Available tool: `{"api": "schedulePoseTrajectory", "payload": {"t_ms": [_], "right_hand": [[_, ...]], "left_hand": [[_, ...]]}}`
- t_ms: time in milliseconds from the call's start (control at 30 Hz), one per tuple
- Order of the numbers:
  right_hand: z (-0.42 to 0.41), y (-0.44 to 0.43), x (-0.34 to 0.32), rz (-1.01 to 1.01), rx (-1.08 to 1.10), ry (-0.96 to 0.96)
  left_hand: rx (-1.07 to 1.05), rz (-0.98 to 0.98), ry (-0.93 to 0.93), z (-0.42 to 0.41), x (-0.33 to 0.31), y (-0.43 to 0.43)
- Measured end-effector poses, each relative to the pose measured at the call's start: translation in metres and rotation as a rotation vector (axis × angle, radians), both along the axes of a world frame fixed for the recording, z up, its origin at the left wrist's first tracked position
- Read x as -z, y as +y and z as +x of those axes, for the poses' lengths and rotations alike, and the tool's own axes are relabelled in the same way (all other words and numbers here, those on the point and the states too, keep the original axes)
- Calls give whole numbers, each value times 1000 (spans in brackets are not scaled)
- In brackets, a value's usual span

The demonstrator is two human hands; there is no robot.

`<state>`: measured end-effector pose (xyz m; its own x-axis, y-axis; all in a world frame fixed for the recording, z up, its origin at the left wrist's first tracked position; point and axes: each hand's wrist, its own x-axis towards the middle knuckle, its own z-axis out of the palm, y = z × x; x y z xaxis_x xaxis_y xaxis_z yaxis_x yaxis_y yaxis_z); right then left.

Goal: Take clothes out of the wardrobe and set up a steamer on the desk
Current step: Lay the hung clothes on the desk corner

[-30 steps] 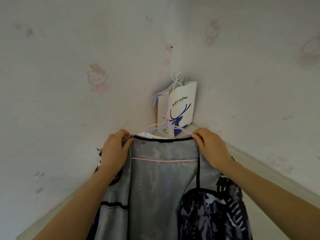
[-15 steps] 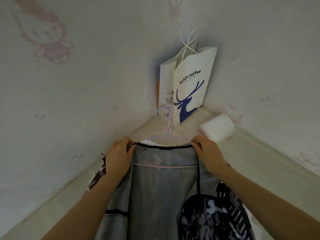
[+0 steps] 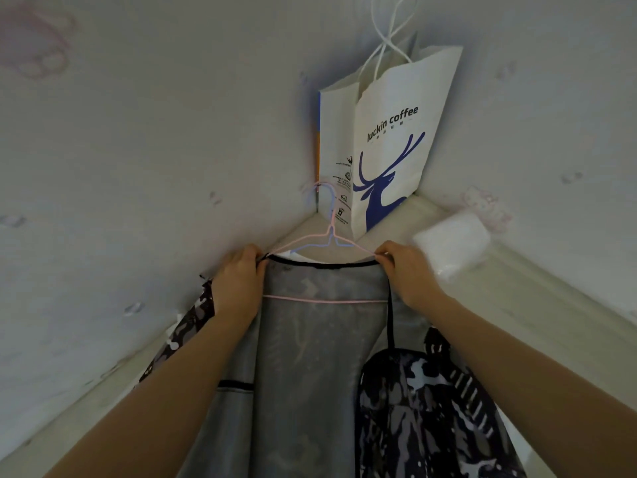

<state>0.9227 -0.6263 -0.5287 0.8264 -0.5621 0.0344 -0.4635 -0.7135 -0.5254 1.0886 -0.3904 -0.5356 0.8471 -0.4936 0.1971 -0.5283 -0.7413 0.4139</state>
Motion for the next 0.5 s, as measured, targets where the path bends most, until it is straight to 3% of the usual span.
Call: {"api": "schedulePoseTrajectory", "payload": {"t_ms": [233, 500], "right_hand": [[9, 0, 18, -105, -22, 175], [10, 5, 17, -153, -24, 269]], "left_hand": [[7, 188, 27, 10, 26, -7], [29, 252, 39, 7, 33, -6]]}}
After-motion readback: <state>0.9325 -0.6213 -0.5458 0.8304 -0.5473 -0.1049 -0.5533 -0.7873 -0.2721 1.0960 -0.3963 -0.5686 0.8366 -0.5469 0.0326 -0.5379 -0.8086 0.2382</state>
